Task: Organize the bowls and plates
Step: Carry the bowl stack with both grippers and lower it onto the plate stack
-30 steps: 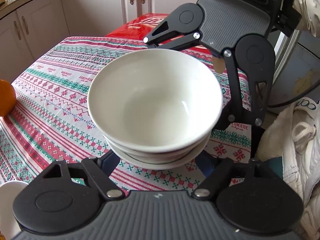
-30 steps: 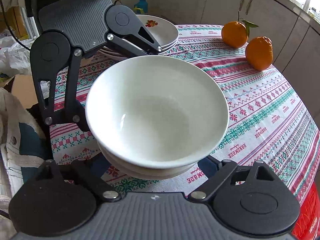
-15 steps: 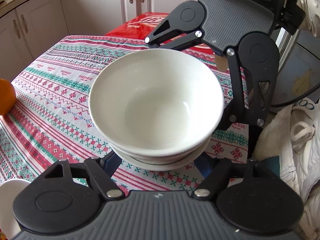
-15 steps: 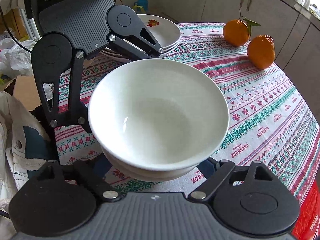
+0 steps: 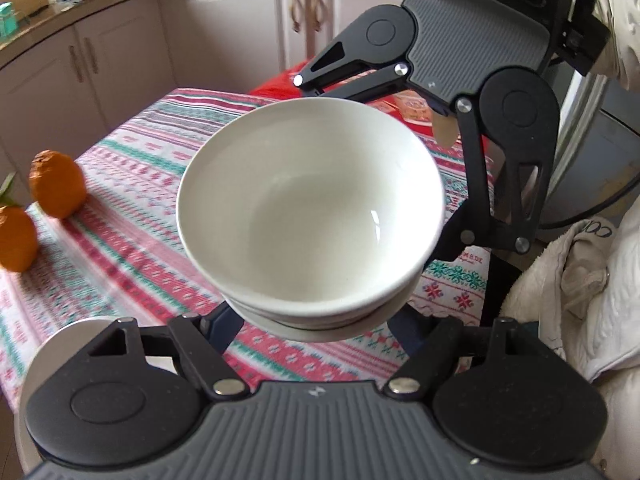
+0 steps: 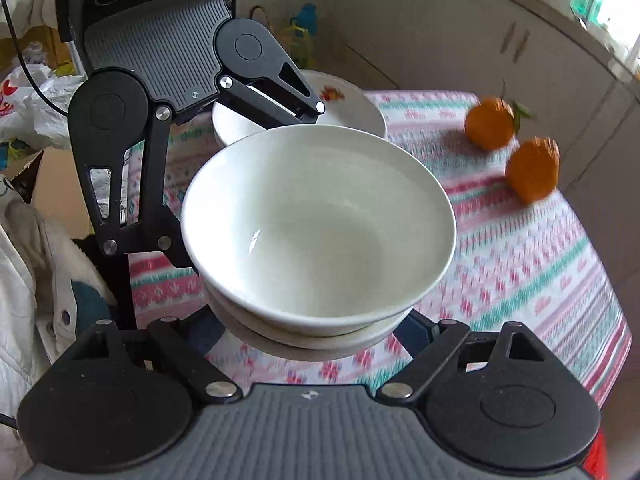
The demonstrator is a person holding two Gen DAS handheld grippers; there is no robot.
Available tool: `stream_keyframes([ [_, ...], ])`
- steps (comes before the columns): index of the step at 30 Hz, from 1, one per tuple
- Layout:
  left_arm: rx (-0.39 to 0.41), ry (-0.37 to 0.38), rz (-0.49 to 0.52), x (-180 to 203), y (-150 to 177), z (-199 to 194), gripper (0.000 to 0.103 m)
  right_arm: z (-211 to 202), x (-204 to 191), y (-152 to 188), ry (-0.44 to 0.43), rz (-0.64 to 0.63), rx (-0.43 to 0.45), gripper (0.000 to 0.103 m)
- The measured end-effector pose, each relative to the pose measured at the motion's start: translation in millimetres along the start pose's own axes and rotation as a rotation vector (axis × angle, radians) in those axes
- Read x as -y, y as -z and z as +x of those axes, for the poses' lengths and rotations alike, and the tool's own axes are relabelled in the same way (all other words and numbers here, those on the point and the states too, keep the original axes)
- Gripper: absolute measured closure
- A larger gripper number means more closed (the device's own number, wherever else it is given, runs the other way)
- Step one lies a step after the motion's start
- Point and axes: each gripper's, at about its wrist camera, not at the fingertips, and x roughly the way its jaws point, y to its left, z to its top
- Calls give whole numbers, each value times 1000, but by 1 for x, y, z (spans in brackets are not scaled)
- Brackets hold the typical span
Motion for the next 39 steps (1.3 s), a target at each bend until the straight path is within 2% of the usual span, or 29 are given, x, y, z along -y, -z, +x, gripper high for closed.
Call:
stream_keyframes([
  [8, 11, -137, -53, -26, 19, -41, 26, 19, 6, -57, -14, -116, 58, 11],
  [16, -40, -241, -131, -63, 51, -62, 26, 68, 15, -110, -83, -182, 100, 11],
  [25, -76, -262, -190, -87, 76, -58, 26, 113, 19, -135, -137, -175, 82, 11],
  [39, -50, -238, -210, -94, 89, -56, 26, 119, 22, -136, -171, -111, 54, 11],
])
